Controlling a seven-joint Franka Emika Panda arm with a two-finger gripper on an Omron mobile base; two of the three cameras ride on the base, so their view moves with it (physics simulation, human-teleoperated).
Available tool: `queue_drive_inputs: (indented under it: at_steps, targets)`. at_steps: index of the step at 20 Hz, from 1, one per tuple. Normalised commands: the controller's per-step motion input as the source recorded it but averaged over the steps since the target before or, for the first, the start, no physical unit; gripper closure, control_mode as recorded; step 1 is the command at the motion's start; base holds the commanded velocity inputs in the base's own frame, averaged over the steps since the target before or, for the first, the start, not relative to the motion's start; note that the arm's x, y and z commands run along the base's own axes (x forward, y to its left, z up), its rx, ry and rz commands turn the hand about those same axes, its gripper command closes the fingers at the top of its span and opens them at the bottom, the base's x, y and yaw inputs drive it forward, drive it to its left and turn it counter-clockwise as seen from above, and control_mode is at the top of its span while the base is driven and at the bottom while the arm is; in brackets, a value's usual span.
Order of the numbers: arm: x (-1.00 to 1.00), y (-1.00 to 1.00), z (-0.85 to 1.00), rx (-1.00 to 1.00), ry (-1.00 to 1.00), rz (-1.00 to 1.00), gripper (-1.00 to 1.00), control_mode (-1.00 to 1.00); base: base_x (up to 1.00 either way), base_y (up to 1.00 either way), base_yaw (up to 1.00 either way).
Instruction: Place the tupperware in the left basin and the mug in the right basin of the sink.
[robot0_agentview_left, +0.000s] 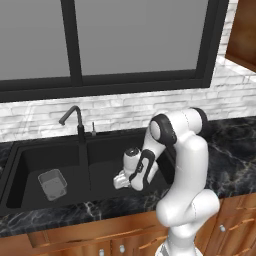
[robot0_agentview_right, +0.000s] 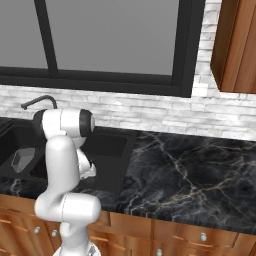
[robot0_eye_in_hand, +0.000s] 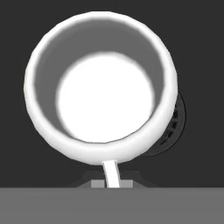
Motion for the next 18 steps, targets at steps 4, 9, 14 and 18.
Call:
queue_drive_inputs:
  at_steps: [4, 9, 14, 18]
  targets:
    - [0.16, 0.07, -0.21, -0.03, 0.0, 0.0, 1.0, -1.0, 0.0, 0.0, 0.0]
    - [0.19, 0.05, -0.2, -0.03, 0.0, 0.0, 1.0, -1.0, 0.0, 0.0, 0.0]
    - [0.21, 0.03, -0.21, -0.03, 0.0, 0.0, 1.0, -1.0, 0.0, 0.0, 0.0]
    - [0.2, 0.0, -0.19, -0.01, 0.0, 0.0, 1.0, -1.0, 0.0, 0.0, 0.0]
